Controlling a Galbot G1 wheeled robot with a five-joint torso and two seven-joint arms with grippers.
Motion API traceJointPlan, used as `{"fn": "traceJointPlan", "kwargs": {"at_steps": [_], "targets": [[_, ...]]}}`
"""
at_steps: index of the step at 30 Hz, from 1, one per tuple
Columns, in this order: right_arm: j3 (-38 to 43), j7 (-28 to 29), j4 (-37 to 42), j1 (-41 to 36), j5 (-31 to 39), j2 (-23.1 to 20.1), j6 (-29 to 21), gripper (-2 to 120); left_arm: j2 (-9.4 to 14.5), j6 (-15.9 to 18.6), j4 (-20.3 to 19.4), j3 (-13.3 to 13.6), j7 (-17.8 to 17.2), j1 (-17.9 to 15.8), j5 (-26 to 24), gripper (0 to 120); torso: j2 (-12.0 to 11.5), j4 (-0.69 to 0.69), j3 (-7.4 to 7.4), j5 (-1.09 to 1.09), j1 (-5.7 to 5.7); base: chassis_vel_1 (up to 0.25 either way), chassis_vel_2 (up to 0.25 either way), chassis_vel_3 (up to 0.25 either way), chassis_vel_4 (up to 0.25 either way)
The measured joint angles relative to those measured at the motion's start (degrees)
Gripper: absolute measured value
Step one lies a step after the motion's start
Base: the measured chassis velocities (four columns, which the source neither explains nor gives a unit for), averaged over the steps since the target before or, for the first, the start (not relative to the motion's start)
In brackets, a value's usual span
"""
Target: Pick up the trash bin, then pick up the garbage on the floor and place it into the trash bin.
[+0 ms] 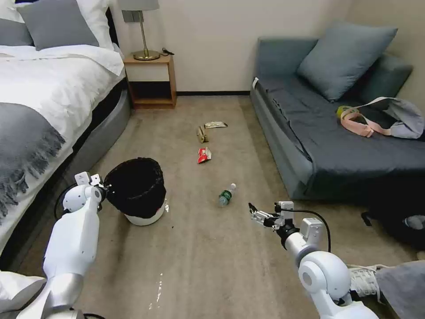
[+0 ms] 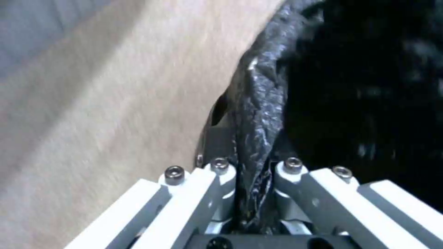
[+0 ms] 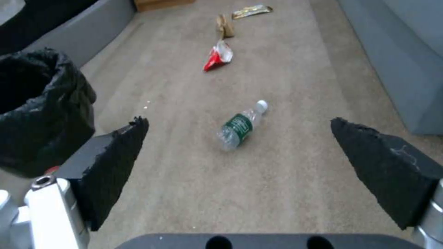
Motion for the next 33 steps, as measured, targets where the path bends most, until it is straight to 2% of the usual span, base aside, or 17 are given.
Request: {"fn": "traceJointPlan", "kwargs": {"at_steps": [2, 3, 7, 8, 12, 15, 16, 18, 21, 22, 25, 33], "targets": [[-0.29, -0.02, -0.05, 0.00, 0.09, 0.00, 0.15, 100, 0.55, -0.19, -3.43, -0.60, 0.38, 1.92, 0.77, 3, 0.00, 0.02, 0.00, -0.02, 0.00, 0.000, 0.000, 0.000, 0.000], [-0.29, -0.02, -0.05, 0.00, 0.09, 0.00, 0.15, 100, 0.55, -0.19, -3.43, -0.60, 0.38, 1.92, 0.77, 3, 0.00, 0.02, 0.00, -0.02, 0.00, 0.000, 0.000, 0.000, 0.000], [-0.65, -0.43, -0.26, 0.00, 0.28, -0.09, 0.67, 100, 1.37, -0.43, -10.63, -2.93, 1.03, 5.99, 2.25, 3, 0.00, 0.03, 0.00, 0.00, 0.00, 0.000, 0.000, 0.000, 0.000], [-0.65, -0.43, -0.26, 0.00, 0.28, -0.09, 0.67, 100, 1.37, -0.43, -10.63, -2.93, 1.03, 5.99, 2.25, 3, 0.00, 0.03, 0.00, 0.00, 0.00, 0.000, 0.000, 0.000, 0.000], [-0.87, -0.81, -0.39, 0.01, 0.73, -0.29, 1.12, 100, 1.68, -1.05, -15.86, -4.79, 1.77, 9.46, 3.79, 3, 0.00, 0.02, 0.00, 0.02, 0.00, 0.000, 0.000, 0.000, 0.000], [-1.03, -1.11, -0.46, 0.10, 1.45, -0.40, 1.45, 100, 1.91, -1.95, -20.91, -6.20, 3.94, 13.42, 8.07, 3, 0.00, 0.02, 0.00, -0.01, 0.00, 0.000, 0.000, 0.000, 0.000], [-1.03, -1.11, -0.46, 0.10, 1.45, -0.40, 1.45, 100, 1.91, -1.95, -20.91, -6.20, 3.94, 13.42, 8.07, 3, 0.00, 0.02, 0.00, -0.01, 0.00, 0.000, 0.000, 0.000, 0.000], [-1.02, -1.55, -0.46, 0.08, 2.34, -0.43, 1.46, 100, 2.08, -2.04, -25.75, -6.67, 5.41, 16.26, 11.38, 3, 0.00, 0.04, 0.00, 0.01, 0.00, 0.000, 0.000, 0.000, 0.000], [-0.60, -2.13, -0.51, -0.23, 2.61, -0.39, 2.11, 100, 2.09, -2.04, -31.15, -6.52, 6.79, 18.34, 14.49, 3, 0.00, 0.02, -0.01, 0.01, 0.00, 0.000, 0.000, 0.000, 0.000], [-0.60, -2.13, -0.51, -0.23, 2.61, -0.39, 2.11, 100, 2.09, -2.04, -31.15, -6.52, 6.79, 18.34, 14.49, 3, 0.00, 0.02, -0.01, 0.01, 0.00, 0.000, 0.000, 0.000, 0.000], [-0.55, -2.44, -0.69, -0.25, 2.61, -0.37, 2.81, 100, 2.31, -1.85, -35.41, -6.41, 7.13, 19.22, 16.07, 3, -0.01, 0.01, 0.00, 0.02, 0.00, 0.000, 0.000, 0.000, 0.000], [-0.69, -3.07, -1.46, 0.19, 2.65, -0.35, 3.95, 100, 2.93, -1.70, -36.70, -6.52, 6.86, 19.43, 17.29, 3, 0.00, 0.02, -0.01, 0.01, 0.00, 0.000, 0.000, 0.000, 0.000]]}}
